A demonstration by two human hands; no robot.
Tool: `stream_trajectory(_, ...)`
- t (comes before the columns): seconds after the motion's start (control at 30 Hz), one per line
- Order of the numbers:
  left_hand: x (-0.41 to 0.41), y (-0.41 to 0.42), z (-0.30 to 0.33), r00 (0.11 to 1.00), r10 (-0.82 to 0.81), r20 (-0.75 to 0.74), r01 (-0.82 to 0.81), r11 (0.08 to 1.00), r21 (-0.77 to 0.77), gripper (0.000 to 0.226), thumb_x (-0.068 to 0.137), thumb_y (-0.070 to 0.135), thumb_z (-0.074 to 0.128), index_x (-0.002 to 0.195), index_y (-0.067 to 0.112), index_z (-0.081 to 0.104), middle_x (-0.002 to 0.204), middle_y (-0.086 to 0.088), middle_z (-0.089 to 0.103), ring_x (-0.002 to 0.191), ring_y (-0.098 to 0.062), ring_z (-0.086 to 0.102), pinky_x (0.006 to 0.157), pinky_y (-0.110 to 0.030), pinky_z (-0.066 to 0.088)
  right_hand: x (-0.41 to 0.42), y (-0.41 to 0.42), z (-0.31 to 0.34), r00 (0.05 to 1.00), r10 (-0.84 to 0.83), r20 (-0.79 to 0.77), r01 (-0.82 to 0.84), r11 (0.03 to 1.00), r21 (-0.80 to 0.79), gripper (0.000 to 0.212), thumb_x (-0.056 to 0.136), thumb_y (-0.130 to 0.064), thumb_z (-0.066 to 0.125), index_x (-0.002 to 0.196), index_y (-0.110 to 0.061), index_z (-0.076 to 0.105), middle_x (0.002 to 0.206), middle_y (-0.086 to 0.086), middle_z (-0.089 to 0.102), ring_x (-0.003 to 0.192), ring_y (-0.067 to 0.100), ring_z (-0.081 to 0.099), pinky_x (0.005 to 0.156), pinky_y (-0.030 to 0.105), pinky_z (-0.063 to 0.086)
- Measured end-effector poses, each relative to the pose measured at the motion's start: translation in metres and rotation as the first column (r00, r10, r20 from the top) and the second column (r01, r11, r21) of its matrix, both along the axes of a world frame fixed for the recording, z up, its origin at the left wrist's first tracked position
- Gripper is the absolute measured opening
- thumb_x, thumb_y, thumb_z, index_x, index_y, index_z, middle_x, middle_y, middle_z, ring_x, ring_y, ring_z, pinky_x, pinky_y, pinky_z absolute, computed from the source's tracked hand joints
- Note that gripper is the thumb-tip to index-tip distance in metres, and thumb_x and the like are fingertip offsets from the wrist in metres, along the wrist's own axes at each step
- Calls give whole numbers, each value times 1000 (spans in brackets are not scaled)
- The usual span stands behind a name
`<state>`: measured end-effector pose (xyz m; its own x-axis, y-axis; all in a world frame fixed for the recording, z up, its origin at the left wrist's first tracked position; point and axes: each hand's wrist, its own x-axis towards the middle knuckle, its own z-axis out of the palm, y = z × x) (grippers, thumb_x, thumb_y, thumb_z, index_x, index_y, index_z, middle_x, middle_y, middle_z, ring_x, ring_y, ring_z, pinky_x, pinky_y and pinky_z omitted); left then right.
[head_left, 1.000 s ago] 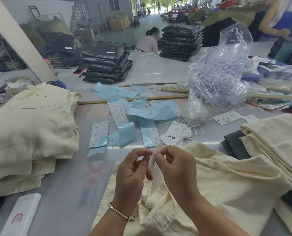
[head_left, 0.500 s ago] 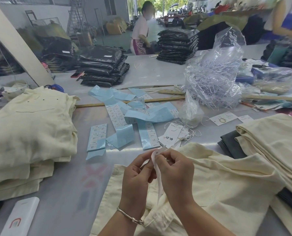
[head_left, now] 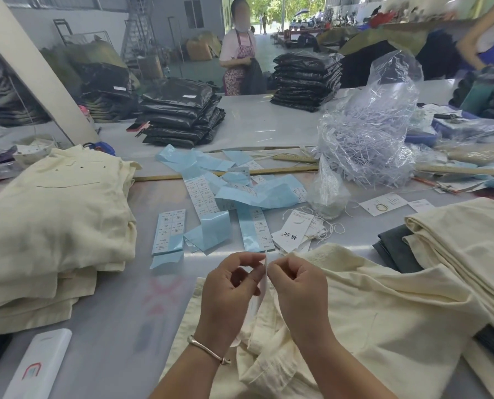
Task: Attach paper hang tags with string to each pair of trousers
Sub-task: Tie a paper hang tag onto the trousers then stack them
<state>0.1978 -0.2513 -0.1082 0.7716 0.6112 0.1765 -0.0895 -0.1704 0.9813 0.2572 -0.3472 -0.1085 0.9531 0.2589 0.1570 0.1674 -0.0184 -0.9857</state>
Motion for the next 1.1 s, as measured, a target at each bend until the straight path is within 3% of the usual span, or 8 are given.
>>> stream_trajectory(0.13, -2, 10, 4, 998, -28, -48, 33, 994, 104, 15, 80, 9, 77, 78, 24, 73, 65, 4, 69, 57, -26, 62, 57, -26, 51, 13, -11, 3, 965, 149, 214, -92, 963, -252, 19, 77, -5, 71, 64, -19, 69, 46, -13, 47, 48, 5, 41, 51, 18, 32)
stream_trajectory(0.33, 0, 2, 2, 987, -137, -89, 153, 964, 217, 17, 83, 10, 74, 80, 27, 72, 70, 8, 71, 56, -13, 67, 58, -20, 52, 9, -31, 3, 916, 132, 378, 26, 922, -386, 12, 72, -20, 61, 63, -27, 62, 55, -17, 50, 52, 7, 43, 52, 24, 34)
stream_trajectory(0.43, 3, -10, 0, 975, -213, -61, 220, 964, 152, 17, 87, 6, 68, 86, 22, 73, 69, 8, 70, 55, -8, 64, 58, -16, 49, 11, -40, 7, 954, 106, 281, -1, 937, -350, 17, 67, -24, 56, 54, -36, 55, 53, -13, 54, 52, 8, 47, 54, 31, 40)
stream_trajectory(0.53, 3, -21, -1, 954, -300, 3, 299, 954, 12, 10, 87, 18, 68, 94, 13, 74, 72, 3, 72, 58, -6, 62, 57, -14, 46, 20, -50, 12, 982, 144, 120, -97, 937, -336, 17, 71, -19, 59, 56, -28, 60, 59, -8, 63, 58, 6, 54, 61, 34, 46)
stream_trajectory(0.67, 2, -30, 2, 934, -355, 49, 358, 930, -83, 20, 77, 23, 72, 95, 13, 74, 75, -2, 73, 63, -6, 64, 59, -13, 47, 25, -64, 19, 948, 289, -135, -302, 949, -94, 10, 67, -19, 60, 60, -16, 66, 58, -2, 61, 54, 12, 54, 52, 24, 43)
stream_trajectory(0.8, 4, -40, 3, 918, -392, 60, 394, 919, -25, 22, 82, 27, 68, 96, 10, 75, 74, 2, 71, 60, -3, 57, 58, -13, 44, 31, -76, 23, 907, 290, -305, -308, 951, -11, 12, 72, -3, 62, 60, -4, 63, 49, 2, 53, 37, 8, 30, 38, 15, 25)
stream_trajectory(0.9, 7, -47, 2, 928, -370, 36, 369, 929, 32, 36, 81, 42, 61, 94, 13, 76, 72, 3, 68, 60, -4, 53, 59, -17, 41, 38, -86, 26, 886, 285, -365, -317, 948, -30, 29, 74, 6, 56, 50, -10, 53, 40, -5, 37, 36, 9, 18, 35, 15, 18)
stream_trajectory(1.1, 10, -62, 0, 941, -338, -12, 337, 936, 105, 34, 85, 40, 55, 96, 16, 77, 82, -9, 70, 67, -12, 53, 60, -24, 43, 48, -97, 31, 834, 309, -458, -366, 930, -40, 44, 69, 7, 53, 40, -20, 35, 48, -3, 20, 43, 12, 10, 41, 15, 10)
